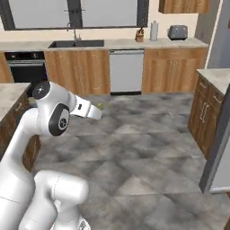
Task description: Pick the egg and butter from the fridge and place them by the bowl for mixing.
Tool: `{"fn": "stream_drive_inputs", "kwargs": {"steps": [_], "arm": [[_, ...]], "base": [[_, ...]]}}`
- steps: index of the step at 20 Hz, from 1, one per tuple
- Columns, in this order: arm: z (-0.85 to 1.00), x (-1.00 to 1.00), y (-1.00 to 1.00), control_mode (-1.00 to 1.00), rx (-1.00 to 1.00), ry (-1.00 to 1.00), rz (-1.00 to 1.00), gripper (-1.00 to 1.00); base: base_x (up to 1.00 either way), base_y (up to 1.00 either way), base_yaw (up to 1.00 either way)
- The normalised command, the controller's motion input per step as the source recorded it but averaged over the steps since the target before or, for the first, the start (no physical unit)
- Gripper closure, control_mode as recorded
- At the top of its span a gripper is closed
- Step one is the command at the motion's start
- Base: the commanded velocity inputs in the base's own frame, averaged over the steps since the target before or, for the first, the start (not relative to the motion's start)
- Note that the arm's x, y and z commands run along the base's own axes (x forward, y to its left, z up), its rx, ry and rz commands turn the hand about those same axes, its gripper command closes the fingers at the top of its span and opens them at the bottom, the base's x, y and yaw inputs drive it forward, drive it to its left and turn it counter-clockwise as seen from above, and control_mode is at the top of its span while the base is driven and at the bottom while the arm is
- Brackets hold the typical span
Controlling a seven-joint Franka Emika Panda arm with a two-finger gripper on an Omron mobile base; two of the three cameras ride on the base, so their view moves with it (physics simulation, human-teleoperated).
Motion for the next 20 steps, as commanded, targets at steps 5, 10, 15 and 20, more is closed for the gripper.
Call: {"fn": "stream_drive_inputs", "kwargs": {"steps": [5, 10, 15, 20], "arm": [[0.00, 0.00, 0.00, 1.00, 0.00, 0.00, 0.00, 1.00], [0.00, 0.00, 0.00, 1.00, 0.00, 0.00, 0.00, 1.00], [0.00, 0.00, 0.00, 1.00, 0.00, 0.00, 0.00, 1.00], [0.00, 0.00, 0.00, 1.00, 0.00, 0.00, 0.00, 1.00]], "base": [[0.00, 0.00, 0.88], [0.60, -0.36, 0.36], [1.00, -0.52, 0.12], [1.00, -0.45, 0.07]]}}
